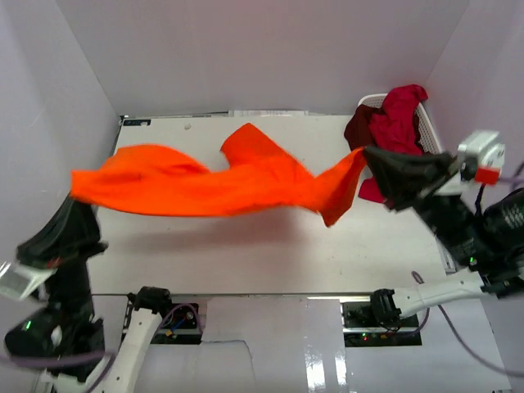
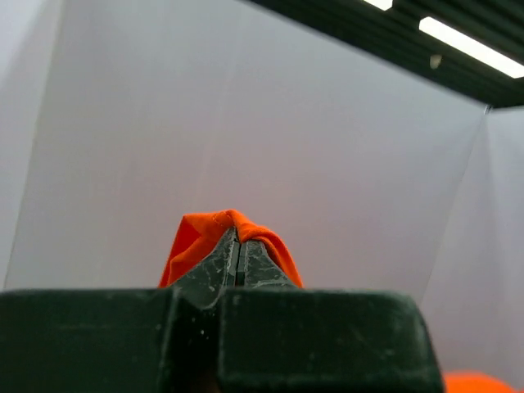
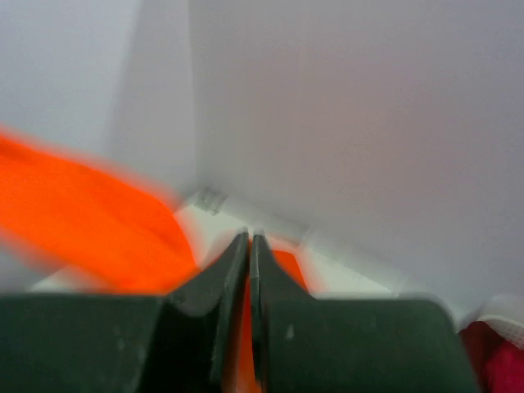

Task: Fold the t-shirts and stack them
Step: Flatten out the tshirt

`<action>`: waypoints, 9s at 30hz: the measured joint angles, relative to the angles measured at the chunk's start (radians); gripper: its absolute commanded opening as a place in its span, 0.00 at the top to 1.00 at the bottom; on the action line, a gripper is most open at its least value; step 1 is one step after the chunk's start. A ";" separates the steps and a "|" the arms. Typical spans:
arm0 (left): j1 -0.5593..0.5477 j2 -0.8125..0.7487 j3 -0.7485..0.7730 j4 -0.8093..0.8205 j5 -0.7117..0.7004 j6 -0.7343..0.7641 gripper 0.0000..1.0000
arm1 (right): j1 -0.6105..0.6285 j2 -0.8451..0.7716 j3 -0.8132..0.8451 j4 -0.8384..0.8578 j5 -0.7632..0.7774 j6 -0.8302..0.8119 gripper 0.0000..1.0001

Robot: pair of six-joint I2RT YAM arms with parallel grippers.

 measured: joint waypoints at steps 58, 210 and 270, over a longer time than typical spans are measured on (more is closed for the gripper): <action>0.142 0.663 0.109 0.171 0.240 -0.051 1.00 | -1.373 0.377 0.261 0.005 -0.956 0.099 0.92; 0.043 1.878 0.357 0.603 0.094 0.073 1.00 | -1.245 0.917 -0.247 0.377 -1.014 0.195 0.92; 0.116 1.809 0.351 0.339 0.082 0.005 0.25 | -1.052 0.576 -0.669 0.164 -0.914 0.283 0.37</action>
